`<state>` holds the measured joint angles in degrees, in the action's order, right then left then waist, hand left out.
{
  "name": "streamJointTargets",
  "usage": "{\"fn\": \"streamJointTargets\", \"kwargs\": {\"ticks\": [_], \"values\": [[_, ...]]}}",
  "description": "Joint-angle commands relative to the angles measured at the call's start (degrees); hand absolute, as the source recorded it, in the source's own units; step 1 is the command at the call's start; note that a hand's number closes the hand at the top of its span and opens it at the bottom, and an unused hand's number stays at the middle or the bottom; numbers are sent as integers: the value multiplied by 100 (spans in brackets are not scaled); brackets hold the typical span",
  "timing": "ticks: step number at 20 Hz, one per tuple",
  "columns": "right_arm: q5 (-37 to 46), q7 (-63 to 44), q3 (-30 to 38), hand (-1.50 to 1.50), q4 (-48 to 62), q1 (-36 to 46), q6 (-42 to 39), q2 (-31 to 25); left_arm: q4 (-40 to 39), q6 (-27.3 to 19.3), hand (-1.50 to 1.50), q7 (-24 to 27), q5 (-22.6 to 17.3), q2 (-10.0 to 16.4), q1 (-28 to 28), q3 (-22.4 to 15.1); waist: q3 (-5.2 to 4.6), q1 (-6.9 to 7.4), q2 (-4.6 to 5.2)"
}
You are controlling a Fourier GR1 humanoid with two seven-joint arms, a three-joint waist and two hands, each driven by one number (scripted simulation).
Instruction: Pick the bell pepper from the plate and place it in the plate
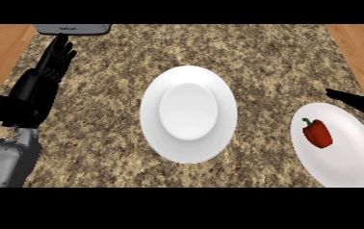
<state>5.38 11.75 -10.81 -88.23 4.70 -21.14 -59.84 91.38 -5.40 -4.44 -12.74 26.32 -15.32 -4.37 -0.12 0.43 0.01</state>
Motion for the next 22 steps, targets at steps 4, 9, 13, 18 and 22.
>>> {"fn": "streamJointTargets", "kwargs": {"ticks": [4, 9, 13, 18, 22], "values": [[969, -790, -498, -150, -104, 197, -252, 463, 165, 118, 0, -220, 75, -108, -46, 110, 11, -19, -1], [1730, -531, -332, -150, 759, 478, -8, 1056, -37, 277, 0, -102, 213, -269, -81, 262, 14, -20, 5], [2136, -903, -408, -150, 1185, 935, -377, 1072, 115, 287, 0, -226, 263, -289, -50, 327, 12, -1, 3], [2682, -625, -321, -150, 1880, 1040, -260, 1530, -63, 620, 0, -229, 205, -271, -114, 601, 13, -7, 5], [3077, -270, -230, -150, 2190, 861, 6, 1760, -313, 686, 0, 206, 499, -506, 71, 547, 12, -30, 5]]}}
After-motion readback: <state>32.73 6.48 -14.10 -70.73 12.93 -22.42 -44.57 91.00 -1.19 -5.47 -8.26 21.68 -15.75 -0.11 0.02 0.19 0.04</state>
